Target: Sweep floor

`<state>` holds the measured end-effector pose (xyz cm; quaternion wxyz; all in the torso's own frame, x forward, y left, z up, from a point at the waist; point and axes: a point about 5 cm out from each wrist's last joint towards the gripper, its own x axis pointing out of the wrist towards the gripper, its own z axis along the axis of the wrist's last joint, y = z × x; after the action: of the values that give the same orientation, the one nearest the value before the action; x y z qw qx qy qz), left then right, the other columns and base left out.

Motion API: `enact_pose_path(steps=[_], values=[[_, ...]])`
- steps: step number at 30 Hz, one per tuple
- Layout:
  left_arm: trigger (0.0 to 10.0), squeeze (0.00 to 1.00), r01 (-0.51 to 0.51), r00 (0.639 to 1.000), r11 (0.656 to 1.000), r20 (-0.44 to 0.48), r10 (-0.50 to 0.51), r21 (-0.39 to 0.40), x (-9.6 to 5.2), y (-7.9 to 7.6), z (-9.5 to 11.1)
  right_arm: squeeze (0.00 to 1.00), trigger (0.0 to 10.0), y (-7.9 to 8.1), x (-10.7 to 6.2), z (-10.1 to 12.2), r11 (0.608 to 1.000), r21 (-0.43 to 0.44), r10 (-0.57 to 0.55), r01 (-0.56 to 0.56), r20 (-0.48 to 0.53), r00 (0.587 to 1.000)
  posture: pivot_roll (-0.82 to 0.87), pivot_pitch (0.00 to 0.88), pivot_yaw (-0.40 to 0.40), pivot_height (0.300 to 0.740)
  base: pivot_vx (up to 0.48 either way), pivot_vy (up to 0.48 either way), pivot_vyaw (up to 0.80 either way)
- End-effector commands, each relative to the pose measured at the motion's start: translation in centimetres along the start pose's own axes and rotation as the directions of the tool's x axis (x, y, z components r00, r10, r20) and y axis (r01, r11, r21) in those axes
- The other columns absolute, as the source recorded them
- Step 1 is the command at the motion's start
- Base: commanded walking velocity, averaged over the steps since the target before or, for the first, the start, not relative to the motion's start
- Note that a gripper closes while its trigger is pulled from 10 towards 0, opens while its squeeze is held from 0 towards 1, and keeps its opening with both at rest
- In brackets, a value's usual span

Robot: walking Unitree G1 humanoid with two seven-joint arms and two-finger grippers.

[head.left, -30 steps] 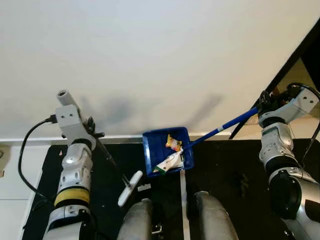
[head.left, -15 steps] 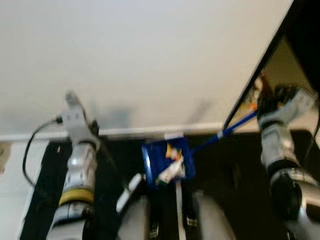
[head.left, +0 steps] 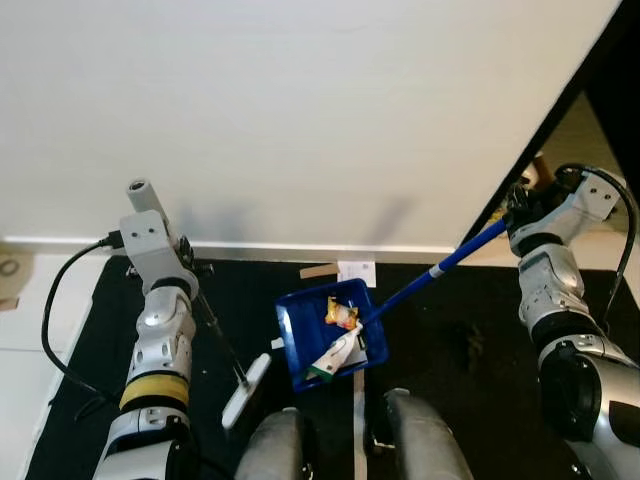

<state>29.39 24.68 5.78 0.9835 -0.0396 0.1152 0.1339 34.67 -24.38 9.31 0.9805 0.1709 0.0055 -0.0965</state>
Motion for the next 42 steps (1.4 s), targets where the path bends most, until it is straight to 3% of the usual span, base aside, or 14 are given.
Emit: enact_pose_path(steps=[1, 14, 34, 42], values=[[10.0, 0.00, 0.020, 1.000, 1.000, -0.002, -0.020, -0.010, 0.1, -0.8, -0.2, 0.00, 10.0, -0.2, 0.5, 1.7, 1.000, 0.003, -0.006, 0.006, 0.057, 0.998, 0.04, 0.081, -0.020, 0.731, 0.000, -0.472, 0.00], [10.0, 0.00, 0.025, 1.000, 1.000, -0.005, -0.025, -0.014, 0.0, -0.8, -0.3, 0.00, 10.0, -0.4, 1.1, 3.3, 1.000, -0.010, -0.009, 0.010, 0.085, 0.996, 0.03, 0.076, -0.022, 0.731, 0.000, -0.478, 0.00], [10.0, 0.00, 0.016, 1.000, 1.000, -0.007, -0.016, 0.022, -0.6, 0.0, -1.1, 0.00, 10.0, -0.7, 1.7, 4.5, 0.999, -0.047, 0.015, -0.013, 0.041, 0.999, 0.02, 0.066, -0.024, 0.731, 0.000, 0.000, 0.00], [10.0, 0.00, -0.044, 0.993, 0.994, 0.115, 0.032, 0.104, -0.1, 1.6, 1.5, 0.00, 10.0, -0.5, 1.3, 2.9, 0.994, -0.111, 0.014, -0.015, -0.007, 1.000, 0.03, 0.096, -0.024, 0.731, 0.000, 0.000, 0.00]])
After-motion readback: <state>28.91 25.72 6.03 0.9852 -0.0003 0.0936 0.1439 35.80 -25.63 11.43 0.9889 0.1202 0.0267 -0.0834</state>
